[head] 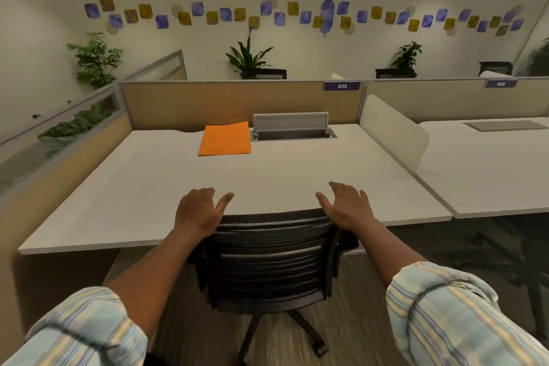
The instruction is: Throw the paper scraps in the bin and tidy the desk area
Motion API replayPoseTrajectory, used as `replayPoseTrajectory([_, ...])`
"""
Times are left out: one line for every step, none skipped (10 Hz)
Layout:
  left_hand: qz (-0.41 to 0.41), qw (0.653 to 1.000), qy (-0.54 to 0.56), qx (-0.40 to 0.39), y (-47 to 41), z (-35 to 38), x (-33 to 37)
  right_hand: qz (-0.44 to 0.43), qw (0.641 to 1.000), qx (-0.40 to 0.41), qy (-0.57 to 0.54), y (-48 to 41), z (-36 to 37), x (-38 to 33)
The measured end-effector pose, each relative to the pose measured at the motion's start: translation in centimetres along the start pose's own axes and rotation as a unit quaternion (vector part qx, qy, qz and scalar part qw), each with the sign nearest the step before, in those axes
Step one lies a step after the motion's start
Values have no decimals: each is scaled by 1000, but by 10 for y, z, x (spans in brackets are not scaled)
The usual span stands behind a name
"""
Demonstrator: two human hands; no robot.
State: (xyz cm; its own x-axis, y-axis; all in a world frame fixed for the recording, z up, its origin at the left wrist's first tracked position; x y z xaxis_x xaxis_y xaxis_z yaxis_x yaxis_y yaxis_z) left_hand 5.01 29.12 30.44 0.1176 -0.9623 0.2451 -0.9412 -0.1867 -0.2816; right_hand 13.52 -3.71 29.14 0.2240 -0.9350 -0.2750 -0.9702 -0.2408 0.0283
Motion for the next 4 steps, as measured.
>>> replayPoseTrajectory([24,998,6,66,-10,-41,12,-16,998,56,16,-3,-38,-13])
replayPoseTrajectory([32,993,-1,118,-27,-84,21,-32,993,106,35,-10,-80,-27])
replayPoseTrajectory([38,985,-29,167,-41,-128,35,-58,984,164,35,-11,-124,-44])
replayPoseTrajectory([69,972,-57,216,-52,-168,48,-84,974,203,47,-10,-161,-61])
Point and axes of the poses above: each hand's wrist, its own y-axis away from the middle knuckle, its own z-axis out of the palm, x = y × z, the point moved 4 cm from there along -y, towards the middle knuckle, and after that the axes turned 9 degrees about -x, right-handed, at the moved point
